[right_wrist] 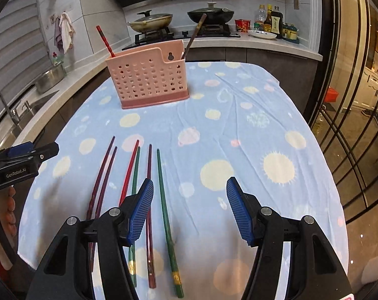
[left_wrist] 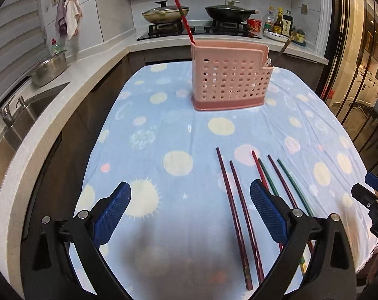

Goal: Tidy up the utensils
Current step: 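Close left gripper on dark-brown chopstick while right gripper closes on green chopstick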

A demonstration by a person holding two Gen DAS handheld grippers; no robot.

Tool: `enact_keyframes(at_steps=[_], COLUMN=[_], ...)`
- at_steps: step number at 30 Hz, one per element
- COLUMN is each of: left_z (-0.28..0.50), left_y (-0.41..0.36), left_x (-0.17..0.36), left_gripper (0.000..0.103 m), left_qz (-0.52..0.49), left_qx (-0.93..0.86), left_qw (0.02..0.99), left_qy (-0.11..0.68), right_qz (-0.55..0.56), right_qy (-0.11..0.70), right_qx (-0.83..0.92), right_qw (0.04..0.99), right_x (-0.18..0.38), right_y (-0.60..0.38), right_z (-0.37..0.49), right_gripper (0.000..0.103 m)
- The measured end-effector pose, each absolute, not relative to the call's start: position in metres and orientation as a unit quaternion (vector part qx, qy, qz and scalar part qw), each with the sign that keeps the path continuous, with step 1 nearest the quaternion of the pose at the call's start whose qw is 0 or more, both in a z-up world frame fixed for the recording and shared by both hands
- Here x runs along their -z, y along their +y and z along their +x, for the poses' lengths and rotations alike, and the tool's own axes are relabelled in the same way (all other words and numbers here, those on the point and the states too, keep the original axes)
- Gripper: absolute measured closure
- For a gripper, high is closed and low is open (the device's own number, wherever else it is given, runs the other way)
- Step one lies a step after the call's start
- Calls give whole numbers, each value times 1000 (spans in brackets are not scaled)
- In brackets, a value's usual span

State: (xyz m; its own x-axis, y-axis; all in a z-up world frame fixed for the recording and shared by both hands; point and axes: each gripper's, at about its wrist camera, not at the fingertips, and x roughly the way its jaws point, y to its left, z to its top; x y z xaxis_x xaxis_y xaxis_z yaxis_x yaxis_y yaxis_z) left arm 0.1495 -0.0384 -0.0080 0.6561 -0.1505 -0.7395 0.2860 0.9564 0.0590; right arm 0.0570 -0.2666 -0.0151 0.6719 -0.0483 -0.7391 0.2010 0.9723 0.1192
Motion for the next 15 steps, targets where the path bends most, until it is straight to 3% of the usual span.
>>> enact_keyframes(at_steps=[12,15], left_z=[106,101], left_y=[-25,-26], left_x=[53,57], left_gripper=[7,7], left_qz=[94,88], left_qx=[127,130], left_qw=[878,874], left_qy=[452,459], right_qz=[77,80], right_qy=[443,452], right_qx=[77,75], right_qw=[890,885], right_x=[60,66], right_y=[-241,-239], right_z=[18,13], right_gripper=[44,49])
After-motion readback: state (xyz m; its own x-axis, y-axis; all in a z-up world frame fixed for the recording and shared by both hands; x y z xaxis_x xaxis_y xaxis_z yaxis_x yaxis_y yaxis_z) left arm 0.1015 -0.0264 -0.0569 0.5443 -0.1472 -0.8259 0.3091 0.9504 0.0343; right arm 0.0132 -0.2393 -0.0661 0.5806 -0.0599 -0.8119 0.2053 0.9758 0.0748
